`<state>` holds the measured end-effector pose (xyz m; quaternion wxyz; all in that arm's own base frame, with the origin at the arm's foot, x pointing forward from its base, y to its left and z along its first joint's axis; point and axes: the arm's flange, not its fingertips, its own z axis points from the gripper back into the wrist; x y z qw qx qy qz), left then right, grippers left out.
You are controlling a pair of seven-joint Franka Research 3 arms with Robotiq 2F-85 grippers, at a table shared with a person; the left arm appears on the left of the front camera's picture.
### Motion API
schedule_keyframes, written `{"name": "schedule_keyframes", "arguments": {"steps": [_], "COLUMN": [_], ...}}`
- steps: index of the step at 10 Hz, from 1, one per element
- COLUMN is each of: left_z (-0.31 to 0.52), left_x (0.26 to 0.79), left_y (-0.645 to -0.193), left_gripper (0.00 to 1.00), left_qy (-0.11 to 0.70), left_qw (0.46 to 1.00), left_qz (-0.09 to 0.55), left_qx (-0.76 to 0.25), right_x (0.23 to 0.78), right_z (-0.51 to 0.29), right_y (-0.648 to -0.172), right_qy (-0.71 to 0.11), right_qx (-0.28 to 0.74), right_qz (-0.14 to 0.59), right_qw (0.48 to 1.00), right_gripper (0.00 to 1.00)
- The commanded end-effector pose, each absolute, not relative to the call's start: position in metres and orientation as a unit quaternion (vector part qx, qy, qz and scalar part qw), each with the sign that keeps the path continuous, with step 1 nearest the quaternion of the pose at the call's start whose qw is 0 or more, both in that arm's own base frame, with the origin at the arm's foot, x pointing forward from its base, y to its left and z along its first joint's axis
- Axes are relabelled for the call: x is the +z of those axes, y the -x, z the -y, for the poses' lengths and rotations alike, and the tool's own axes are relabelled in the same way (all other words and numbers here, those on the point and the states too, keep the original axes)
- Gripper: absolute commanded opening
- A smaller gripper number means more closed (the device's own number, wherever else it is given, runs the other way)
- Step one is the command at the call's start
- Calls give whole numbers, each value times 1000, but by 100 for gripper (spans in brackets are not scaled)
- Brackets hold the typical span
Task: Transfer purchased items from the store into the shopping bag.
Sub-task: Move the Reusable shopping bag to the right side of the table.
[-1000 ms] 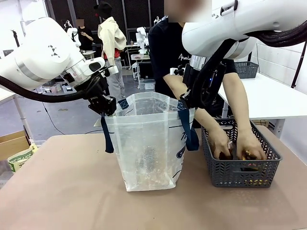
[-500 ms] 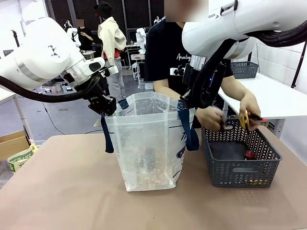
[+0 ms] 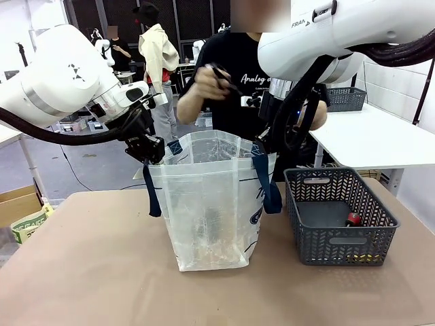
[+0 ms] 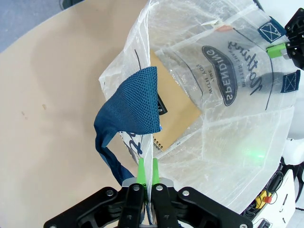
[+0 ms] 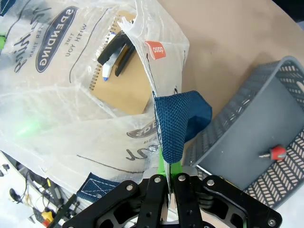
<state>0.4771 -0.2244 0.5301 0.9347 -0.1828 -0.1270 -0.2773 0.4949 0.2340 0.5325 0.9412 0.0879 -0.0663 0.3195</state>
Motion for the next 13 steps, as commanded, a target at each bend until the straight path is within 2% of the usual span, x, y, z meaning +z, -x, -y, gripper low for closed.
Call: {"name": "schedule_keyframes", "arguments": {"steps": [1,13], "left_z": [224,224], "left_x": [532,532], "left_y": [-477,-477], "left_gripper": [0,0], "left_qy": [180,180], "left_qw": [935,935], "left_qz": [130,130], "left_qx": [-276,-276], "right_x": [532,532], "right_z": [-233,-233], "right_y": [-495,-495], "right_qy": [-88,-88], "right_qx": [319,319], "right_qz": [66,66], "right_qw": [942,942], "right_gripper": [0,0]}}
